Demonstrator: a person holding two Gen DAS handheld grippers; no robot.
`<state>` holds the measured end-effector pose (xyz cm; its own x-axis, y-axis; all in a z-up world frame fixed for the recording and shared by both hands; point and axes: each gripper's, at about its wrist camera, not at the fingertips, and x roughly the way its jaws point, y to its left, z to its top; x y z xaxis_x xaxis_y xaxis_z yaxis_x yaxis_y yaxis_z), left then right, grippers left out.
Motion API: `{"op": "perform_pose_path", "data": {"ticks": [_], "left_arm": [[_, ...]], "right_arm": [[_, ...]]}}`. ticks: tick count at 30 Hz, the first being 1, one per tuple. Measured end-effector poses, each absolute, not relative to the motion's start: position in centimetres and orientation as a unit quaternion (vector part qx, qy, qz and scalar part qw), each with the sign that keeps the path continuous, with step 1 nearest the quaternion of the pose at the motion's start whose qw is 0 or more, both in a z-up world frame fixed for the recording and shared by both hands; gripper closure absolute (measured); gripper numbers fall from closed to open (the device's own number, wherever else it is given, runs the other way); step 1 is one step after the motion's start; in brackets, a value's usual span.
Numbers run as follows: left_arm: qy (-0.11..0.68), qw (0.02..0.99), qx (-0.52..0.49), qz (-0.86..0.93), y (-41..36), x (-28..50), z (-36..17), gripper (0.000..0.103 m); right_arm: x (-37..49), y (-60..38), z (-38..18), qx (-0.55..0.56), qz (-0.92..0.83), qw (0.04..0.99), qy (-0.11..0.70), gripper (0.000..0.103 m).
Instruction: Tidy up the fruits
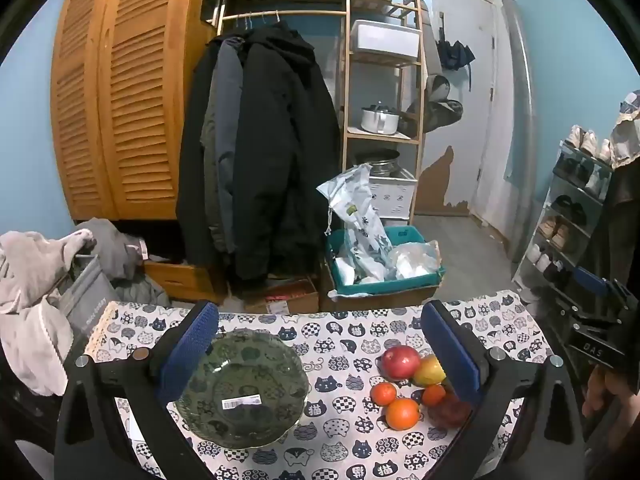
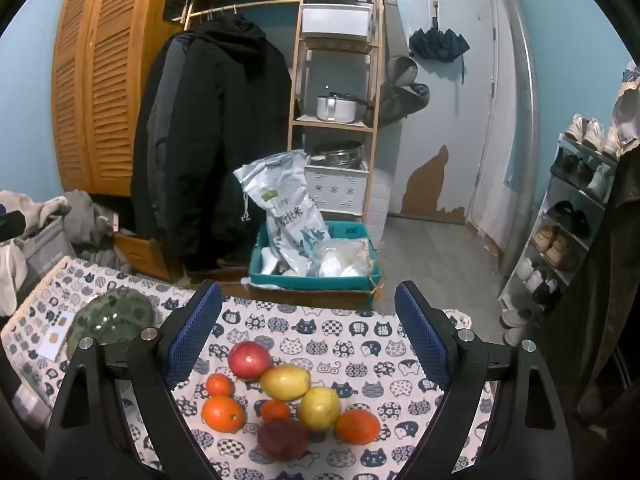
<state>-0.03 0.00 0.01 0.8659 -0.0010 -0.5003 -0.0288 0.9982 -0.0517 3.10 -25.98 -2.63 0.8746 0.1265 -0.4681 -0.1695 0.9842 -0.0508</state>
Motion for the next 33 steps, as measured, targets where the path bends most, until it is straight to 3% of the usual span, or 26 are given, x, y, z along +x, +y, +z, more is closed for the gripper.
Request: {"op": "perform_pose_path", "data": {"ticks": [33], "left_arm": [[0.263,0.965,-0.018,-0.004,-0.32,-0.13,-0.22,0.001]], "right_arm": [[3.02,-25.77,-2.81,-0.051,0.074,0.967,0.239,0.016]]}}
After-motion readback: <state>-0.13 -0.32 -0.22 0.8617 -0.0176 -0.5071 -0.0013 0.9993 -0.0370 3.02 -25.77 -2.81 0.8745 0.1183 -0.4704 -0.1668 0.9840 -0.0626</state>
